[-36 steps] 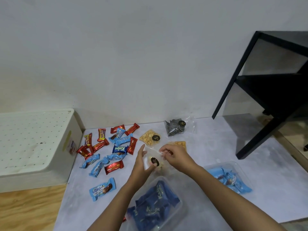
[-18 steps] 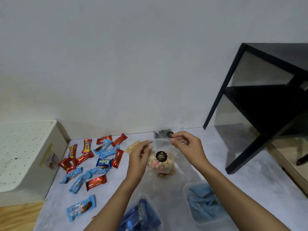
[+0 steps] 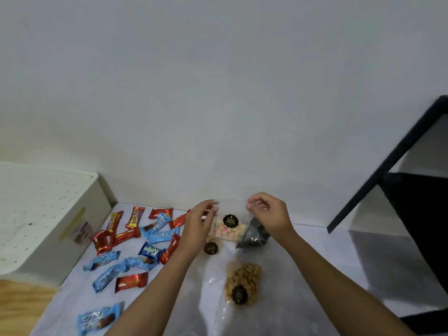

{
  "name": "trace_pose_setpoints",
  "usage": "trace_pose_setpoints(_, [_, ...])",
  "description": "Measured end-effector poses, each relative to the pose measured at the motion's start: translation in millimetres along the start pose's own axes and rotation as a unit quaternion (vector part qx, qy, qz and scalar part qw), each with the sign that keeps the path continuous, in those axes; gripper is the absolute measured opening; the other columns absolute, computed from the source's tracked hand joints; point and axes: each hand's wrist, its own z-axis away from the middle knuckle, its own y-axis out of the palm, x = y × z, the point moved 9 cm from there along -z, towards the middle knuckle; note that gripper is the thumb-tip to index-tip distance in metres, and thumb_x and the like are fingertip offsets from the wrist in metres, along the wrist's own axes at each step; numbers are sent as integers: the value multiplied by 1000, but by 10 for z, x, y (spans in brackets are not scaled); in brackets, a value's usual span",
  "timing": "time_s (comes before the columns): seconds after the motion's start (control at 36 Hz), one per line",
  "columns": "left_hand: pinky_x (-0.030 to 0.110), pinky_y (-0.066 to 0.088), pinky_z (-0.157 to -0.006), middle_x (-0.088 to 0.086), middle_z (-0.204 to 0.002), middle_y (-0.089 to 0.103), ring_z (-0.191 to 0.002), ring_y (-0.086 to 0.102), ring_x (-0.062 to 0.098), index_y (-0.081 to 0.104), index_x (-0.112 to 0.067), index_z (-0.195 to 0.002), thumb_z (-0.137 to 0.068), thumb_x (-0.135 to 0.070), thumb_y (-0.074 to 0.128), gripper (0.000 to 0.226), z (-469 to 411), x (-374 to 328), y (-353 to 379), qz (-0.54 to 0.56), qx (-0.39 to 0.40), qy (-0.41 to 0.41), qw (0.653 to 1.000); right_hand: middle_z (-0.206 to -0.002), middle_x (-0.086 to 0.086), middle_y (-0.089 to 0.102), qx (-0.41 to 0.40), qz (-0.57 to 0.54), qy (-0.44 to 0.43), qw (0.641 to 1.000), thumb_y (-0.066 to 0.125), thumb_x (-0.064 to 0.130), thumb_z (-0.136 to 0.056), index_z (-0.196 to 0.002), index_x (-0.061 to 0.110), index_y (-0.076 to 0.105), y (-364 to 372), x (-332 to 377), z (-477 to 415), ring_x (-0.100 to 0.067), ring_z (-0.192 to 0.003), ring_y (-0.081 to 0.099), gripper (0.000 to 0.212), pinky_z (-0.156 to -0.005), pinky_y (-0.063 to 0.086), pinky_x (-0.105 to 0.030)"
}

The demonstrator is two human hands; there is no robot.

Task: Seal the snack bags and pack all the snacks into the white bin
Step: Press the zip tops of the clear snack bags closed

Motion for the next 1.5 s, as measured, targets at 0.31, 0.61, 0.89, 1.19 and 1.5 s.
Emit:
trace_pose_setpoints(0.31, [31,56,-75,-9,-89,67,-83,62,1,67,-17,-102,-91,-19,58,14,-399,459,-258,12,-47,-56,997,-88,-9,62,-21,110,-133,985,60,-1,-84,-93,0,70,481,36,-415,-8,-77,58,13,-72,46,-5])
trace_pose_setpoints(0.61, [15,45,-80,8,-113,65,-99,58,14,60,-8,-117,-93,-14,53,26,-409,724,-154,-20,-17,-134,991,-91,-11,65,-103,106,17,989,61,2,-83,-97,1,61,516,-284,-424,-17,-82,59,14,-65,41,-13])
trace_pose_setpoints(0.89, [37,31,-108,9,-145,35,-133,34,25,35,-16,-141,-89,-21,58,57,171,1045,31,-160,170,-175,956,-98,-8,60,4,139,169,976,58,9,-86,-98,10,53,661,-794,318,-19,-85,55,13,-63,43,-18])
trace_pose_setpoints(1.19, [37,39,-97,9,-130,44,-117,40,27,36,-27,-141,-88,-38,54,57,742,1201,-55,-316,220,-132,914,-116,2,60,142,370,185,899,59,33,-81,-115,27,50,1029,-1030,1007,-21,-112,52,35,-94,34,-35])
trace_pose_setpoints(1.5, [37,43,-93,8,-118,55,-114,48,27,53,-22,-115,-81,-42,47,40,1056,958,-383,-248,225,-135,932,-79,-5,64,105,165,5,981,45,-1,-85,-92,8,67,1294,13,1096,-15,-69,57,24,-65,45,-21])
